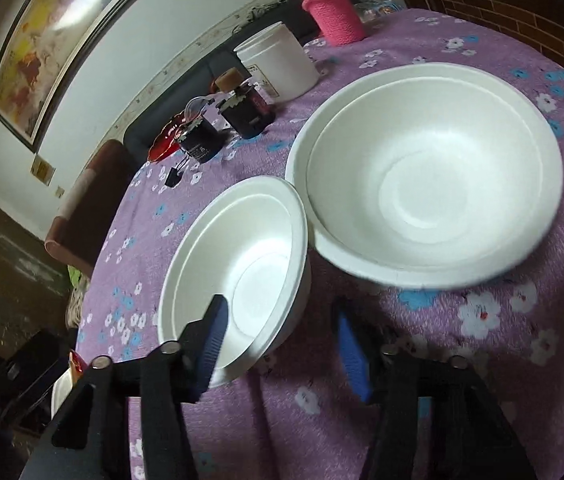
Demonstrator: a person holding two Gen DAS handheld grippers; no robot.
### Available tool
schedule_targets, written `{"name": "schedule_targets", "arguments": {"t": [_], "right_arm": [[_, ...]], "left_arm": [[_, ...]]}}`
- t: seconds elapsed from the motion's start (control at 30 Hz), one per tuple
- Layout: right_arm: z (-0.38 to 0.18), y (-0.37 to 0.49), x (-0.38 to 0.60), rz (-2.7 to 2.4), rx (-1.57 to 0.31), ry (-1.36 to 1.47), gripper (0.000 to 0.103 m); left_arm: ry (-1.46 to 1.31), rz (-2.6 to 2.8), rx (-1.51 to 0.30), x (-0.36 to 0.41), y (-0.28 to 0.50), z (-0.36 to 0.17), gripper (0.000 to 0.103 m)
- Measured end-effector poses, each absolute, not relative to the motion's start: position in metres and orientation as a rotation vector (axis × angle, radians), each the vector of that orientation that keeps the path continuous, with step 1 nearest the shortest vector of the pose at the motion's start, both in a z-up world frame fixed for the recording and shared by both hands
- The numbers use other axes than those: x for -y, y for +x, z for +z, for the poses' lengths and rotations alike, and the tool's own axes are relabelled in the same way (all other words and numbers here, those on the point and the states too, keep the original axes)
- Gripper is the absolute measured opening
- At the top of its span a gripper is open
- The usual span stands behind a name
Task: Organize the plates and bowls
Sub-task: 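Carry the white bowl with both grippers to the bowl stack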
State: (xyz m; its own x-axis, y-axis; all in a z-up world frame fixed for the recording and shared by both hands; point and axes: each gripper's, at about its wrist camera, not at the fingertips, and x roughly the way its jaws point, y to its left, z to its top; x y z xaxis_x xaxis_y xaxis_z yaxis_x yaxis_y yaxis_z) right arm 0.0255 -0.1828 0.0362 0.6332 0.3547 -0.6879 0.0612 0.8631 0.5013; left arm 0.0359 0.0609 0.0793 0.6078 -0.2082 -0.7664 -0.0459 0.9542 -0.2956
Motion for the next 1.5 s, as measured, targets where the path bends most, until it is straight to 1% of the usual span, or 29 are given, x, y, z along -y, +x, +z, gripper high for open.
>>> {"name": "schedule_targets", "arguments": {"t": [0.03,0.17,0.23,0.3,0.33,0.37,0.43,0.5,0.53,0.57,0.7,0.9,1.0,1.5], "right_arm": [[0.036,0.026,0.183,0.169,-0.871,0.501,0.048],[0.036,0.030,0.182,0.173,-0.858,0.477,0.043],[0.035,0.032,0.181,0.176,-0.861,0.468,0.040],[0.033,0.034,0.181,0.177,-0.867,0.469,0.036],[0.033,0.035,0.181,0.180,-0.872,0.473,0.033],[0.032,0.035,0.180,0.186,-0.877,0.476,0.031],[0.031,0.035,0.178,0.196,-0.881,0.472,0.027],[0.031,0.035,0.175,0.198,-0.883,0.461,0.023],[0.031,0.036,0.174,0.195,-0.887,0.452,0.019],[0.031,0.035,0.173,0.193,-0.884,0.446,0.017],[0.034,0.032,0.168,0.225,-0.866,0.437,0.015],[0.033,0.022,0.152,0.309,-0.836,0.424,0.015],[0.035,0.013,0.144,0.351,-0.839,0.422,0.015],[0.084,-0.073,0.092,0.415,-0.714,0.283,0.016]], "left_arm": [[-0.314,-0.100,-0.934,-0.059,0.045,0.072,0.083],[-0.355,-0.128,-1.001,-0.046,0.080,0.046,0.082],[-0.339,-0.126,-1.019,-0.036,0.093,0.037,0.079],[-0.321,-0.130,-1.047,-0.027,0.103,0.028,0.064],[-0.325,-0.137,-1.072,-0.024,0.107,0.023,0.059],[-0.334,-0.147,-1.094,-0.023,0.110,0.019,0.050],[-0.301,-0.142,-1.072,-0.020,0.107,0.021,0.046],[-0.273,-0.166,-1.087,-0.015,0.106,0.020,0.029],[-0.259,-0.159,-1.087,-0.014,0.104,0.020,0.029],[-0.245,-0.153,-1.079,-0.013,0.102,0.022,0.028],[-0.192,-0.108,-1.012,-0.014,0.084,0.033,0.028],[-0.219,-0.043,-0.926,-0.032,0.057,0.052,0.029],[-0.245,-0.040,-0.919,-0.044,0.042,0.058,0.029],[-0.318,-0.044,-0.814,-0.093,-0.043,0.092,0.029]]}}
